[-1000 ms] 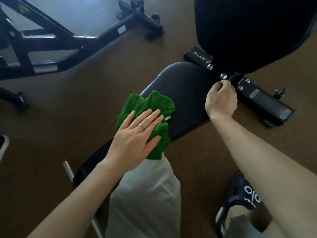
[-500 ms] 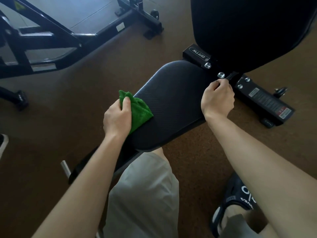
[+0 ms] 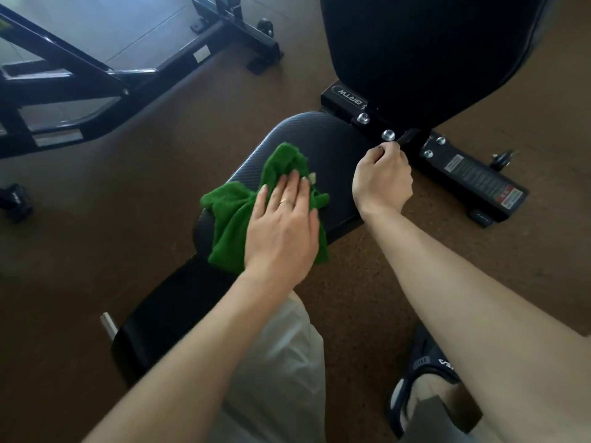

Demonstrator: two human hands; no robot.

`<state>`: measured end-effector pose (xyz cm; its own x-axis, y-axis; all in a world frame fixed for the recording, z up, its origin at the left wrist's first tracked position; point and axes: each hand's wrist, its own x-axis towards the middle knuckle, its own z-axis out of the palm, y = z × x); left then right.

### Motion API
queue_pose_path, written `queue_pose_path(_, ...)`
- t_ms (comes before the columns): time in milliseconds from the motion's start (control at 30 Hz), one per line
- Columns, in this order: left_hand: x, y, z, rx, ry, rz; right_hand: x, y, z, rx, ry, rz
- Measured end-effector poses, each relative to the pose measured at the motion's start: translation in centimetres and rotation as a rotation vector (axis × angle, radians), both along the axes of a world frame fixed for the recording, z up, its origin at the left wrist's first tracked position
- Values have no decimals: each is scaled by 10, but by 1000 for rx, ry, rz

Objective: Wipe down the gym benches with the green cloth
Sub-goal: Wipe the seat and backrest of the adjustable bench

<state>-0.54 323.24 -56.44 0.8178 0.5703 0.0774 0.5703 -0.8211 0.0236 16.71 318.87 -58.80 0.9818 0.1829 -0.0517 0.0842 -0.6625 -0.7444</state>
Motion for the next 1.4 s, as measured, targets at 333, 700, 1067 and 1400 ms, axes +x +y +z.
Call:
queue_pose_path(333,-20,-21,4,13,98,-390,31,-18,4,394,526,158)
queue_pose_path(700,114,3,-1,-164,114,-456,52,-55,-19,1003,1162,63)
queue_pose_path(1067,140,1,-2,-115,100,-429,73,-45,2,519,873,60)
queue_pose_path(1400,12,-3,0,-15,103,-538,76,-84,109,465,387,85)
